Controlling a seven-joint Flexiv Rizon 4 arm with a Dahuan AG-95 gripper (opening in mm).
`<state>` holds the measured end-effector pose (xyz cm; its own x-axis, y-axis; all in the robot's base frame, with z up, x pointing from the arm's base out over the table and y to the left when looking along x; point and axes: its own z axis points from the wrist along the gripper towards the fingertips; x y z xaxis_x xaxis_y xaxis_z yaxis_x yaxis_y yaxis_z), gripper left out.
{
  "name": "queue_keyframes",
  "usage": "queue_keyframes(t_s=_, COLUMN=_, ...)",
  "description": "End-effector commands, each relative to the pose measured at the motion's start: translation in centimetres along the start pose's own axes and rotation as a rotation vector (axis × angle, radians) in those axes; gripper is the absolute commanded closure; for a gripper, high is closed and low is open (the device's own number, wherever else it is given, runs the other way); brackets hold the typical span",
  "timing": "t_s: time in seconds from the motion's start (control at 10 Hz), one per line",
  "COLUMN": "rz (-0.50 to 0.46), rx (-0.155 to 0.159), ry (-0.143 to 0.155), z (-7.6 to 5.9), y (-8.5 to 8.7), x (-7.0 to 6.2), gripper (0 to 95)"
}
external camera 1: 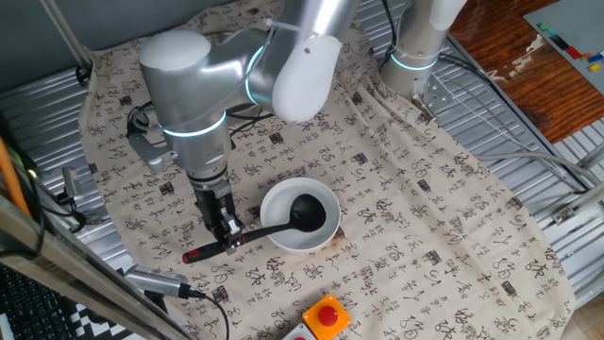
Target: Scoop water with a large spoon from one bowl to another
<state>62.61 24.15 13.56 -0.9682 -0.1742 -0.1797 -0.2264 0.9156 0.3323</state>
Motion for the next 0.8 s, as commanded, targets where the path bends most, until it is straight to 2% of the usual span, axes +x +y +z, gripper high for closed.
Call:
queue_keyframes(t_s=0.1, rz=0.003, rx=-0.003, ry=-0.001, z=0.0, y=0.0, x=0.1, gripper=95.0)
queue_keyframes(t_s=0.8, rz=0.041, rx=-0.054, ry=-0.006, z=-0.3, y=1.1, x=-0.1, gripper=95.0)
